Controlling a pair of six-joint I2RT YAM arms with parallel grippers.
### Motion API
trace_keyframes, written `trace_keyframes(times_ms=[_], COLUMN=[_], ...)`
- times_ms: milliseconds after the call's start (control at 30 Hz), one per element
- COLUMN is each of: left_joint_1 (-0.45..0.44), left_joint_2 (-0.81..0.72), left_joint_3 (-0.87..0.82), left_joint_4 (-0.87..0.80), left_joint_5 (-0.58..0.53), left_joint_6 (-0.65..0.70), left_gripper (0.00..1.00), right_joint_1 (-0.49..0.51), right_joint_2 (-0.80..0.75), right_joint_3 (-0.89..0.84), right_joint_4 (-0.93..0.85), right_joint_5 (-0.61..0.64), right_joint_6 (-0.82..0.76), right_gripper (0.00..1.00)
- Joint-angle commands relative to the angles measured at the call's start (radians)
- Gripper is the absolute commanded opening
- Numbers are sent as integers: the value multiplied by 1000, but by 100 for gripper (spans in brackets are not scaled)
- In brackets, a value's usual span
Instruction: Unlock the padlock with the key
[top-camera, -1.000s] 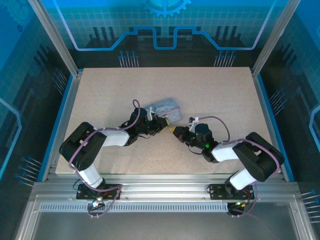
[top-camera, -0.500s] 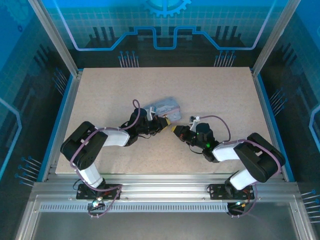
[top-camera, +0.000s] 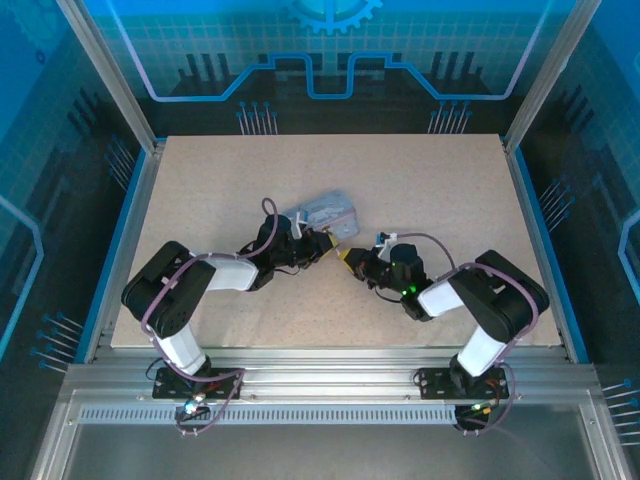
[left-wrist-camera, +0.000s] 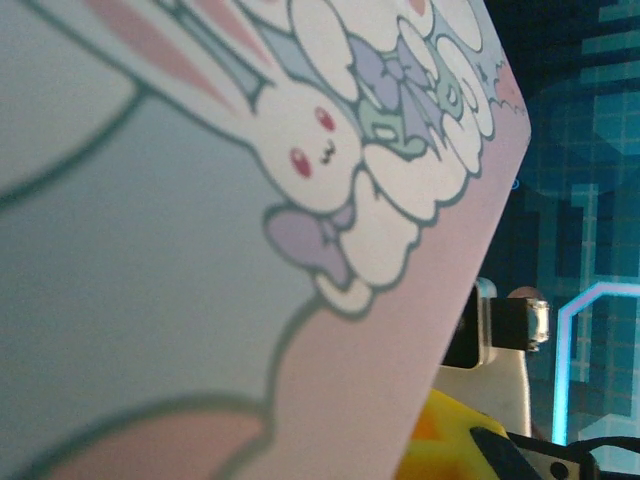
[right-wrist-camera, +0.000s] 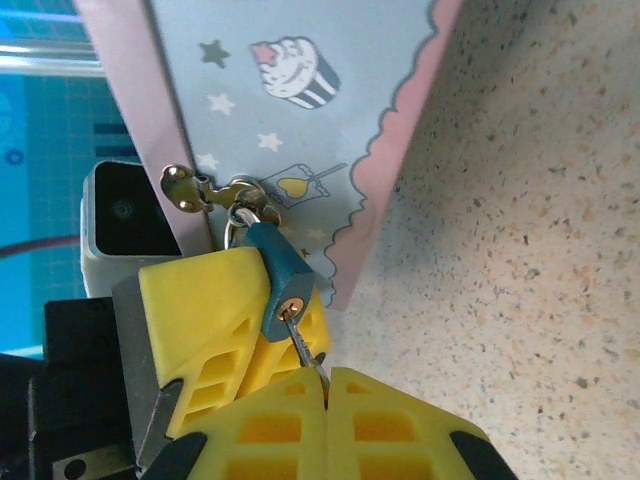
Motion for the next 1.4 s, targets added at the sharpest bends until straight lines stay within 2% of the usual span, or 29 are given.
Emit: trace_keyframes(times_ms=[0,133,200,433,667,733,867,1167,1267,1367], left_joint_1=[-16,-16,-16,-16,-16,-17,-29,-52,-57,-60], left_joint_2=[0,-4,-5,-16,-19,-20,-25,-19,-17,-15], left_joint_3=[-5,-8,-8,-19,-23,-21,-13,-18,-21,-23], left_joint_4=[79,79,80,83,100,102,85,79,79,77], left_joint_5=[80,85,88,99,110,115,127,135,139,143], left_joint_6=[-15,-15,-15,-14,-19,-22,-14,-3,-1,1], left_gripper=[0,0,0,0,0,0,0,0,0,0], right_joint_1=[-14,-18,-21,-51,-84,-83,-64,-65,-64,-62], right_joint_2=[63,161,184,139,176,178,140,155,152,120], right_joint_3=[28,26,30,28,112,148,174,183,186,198], right_joint_4=[118,283,303,216,202,140,10,125,127,55], right_joint_5=[-2,-5,-13,-39,-170,-203,-181,-163,-159,-165], right_joint_6=[105,174,179,86,99,69,9,63,84,54], right_gripper=[0,0,0,0,0,0,0,0,0,0])
